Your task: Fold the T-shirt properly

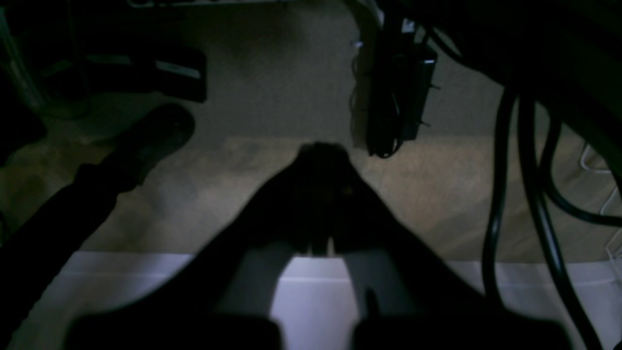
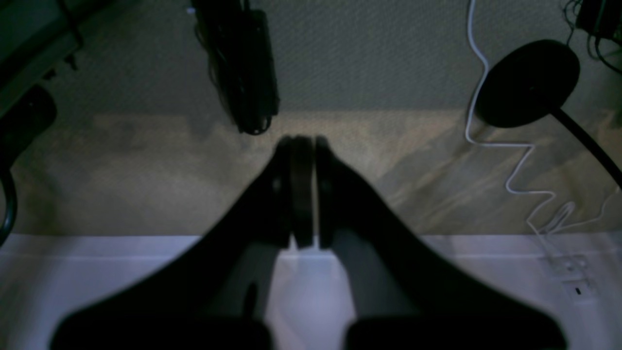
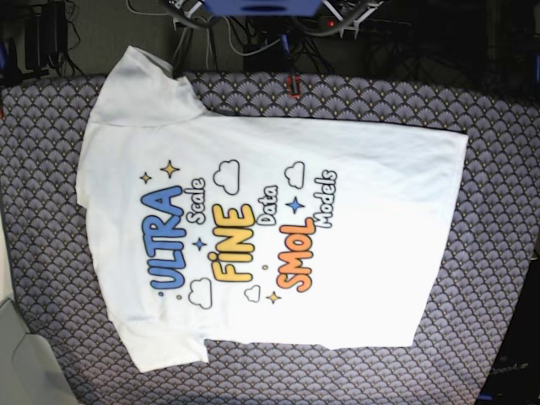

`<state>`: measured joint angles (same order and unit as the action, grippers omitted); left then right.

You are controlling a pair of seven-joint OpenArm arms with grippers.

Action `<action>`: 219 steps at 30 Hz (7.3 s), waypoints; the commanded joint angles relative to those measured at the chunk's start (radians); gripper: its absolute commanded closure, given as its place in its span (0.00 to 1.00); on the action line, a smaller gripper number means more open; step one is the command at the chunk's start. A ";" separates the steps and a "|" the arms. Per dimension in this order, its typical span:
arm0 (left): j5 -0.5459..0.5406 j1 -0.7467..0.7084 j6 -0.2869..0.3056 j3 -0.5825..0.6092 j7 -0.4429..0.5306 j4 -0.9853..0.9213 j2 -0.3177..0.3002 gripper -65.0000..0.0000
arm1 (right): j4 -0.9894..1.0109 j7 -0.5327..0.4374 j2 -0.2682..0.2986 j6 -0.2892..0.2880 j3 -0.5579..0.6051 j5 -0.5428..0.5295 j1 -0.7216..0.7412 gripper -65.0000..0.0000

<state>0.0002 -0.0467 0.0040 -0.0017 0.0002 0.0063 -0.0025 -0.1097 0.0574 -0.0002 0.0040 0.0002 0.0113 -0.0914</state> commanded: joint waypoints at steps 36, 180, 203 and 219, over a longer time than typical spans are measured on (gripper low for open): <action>0.001 -0.304 0.000 -0.004 -0.093 0.551 -0.077 0.99 | -0.384 -0.015 0.002 -0.009 0.090 -0.006 -0.245 1.00; -0.283 -0.594 -0.006 -0.406 -0.383 1.889 -0.155 0.61 | -1.788 0.744 -0.042 -0.702 -0.538 -0.006 -0.311 1.00; -0.283 -0.374 0.001 -0.515 -0.383 1.633 -0.159 0.55 | -1.780 0.744 -0.042 -0.702 -0.532 -0.006 -0.310 1.00; -0.283 -0.292 0.003 -0.464 -0.377 1.506 -0.161 0.55 | -1.778 0.750 -0.030 -0.702 -0.532 -0.004 -0.311 1.00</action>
<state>-0.2821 -0.3405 0.0055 -0.4622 -0.3931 1.4979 -0.1516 -1.8740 0.8200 -0.0357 -0.6949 -0.5289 0.0151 -0.4023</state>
